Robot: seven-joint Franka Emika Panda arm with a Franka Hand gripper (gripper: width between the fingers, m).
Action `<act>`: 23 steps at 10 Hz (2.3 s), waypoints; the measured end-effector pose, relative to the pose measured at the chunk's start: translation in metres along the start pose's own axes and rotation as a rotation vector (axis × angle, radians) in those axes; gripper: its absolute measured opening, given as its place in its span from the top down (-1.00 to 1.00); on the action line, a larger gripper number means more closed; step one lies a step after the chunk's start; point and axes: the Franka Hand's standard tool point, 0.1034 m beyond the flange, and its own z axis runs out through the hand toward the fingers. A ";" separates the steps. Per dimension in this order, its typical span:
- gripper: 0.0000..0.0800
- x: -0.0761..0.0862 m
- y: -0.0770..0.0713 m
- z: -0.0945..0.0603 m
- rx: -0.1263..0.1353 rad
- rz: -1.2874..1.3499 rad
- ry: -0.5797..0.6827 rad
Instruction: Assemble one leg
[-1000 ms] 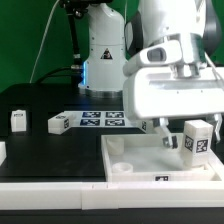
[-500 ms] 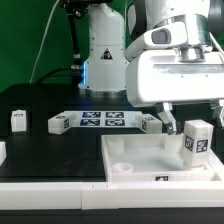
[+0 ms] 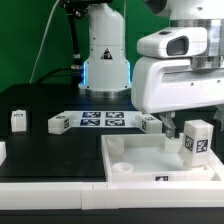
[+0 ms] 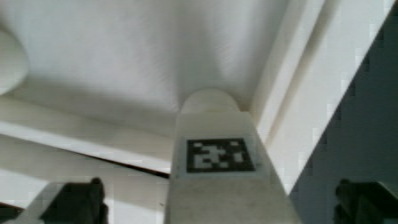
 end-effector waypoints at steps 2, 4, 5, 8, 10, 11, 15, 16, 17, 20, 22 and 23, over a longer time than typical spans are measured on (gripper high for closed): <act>-0.62 0.000 -0.003 0.001 0.021 0.001 -0.103; -0.59 -0.002 -0.003 0.002 0.021 0.002 -0.106; -0.19 -0.002 -0.003 0.002 0.021 0.002 -0.106; 0.27 -0.002 -0.002 0.002 0.021 0.012 -0.106; 0.27 -0.004 0.005 0.003 0.033 0.073 -0.104; 0.27 -0.004 0.007 0.003 0.029 0.180 -0.100; 0.27 -0.004 0.004 0.004 0.037 0.730 -0.111; 0.27 -0.002 0.002 0.004 0.039 0.868 -0.107; 0.27 -0.001 -0.001 0.004 0.034 0.961 -0.111; 0.27 -0.002 -0.004 0.004 0.031 1.015 -0.120; -0.45 -0.002 -0.004 0.004 0.034 0.956 -0.118; -0.45 -0.002 -0.006 0.004 0.034 0.941 -0.118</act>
Offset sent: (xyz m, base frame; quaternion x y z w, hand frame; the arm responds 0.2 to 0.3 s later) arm 0.0000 0.0000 0.0000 0.0000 0.0000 0.0000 1.0000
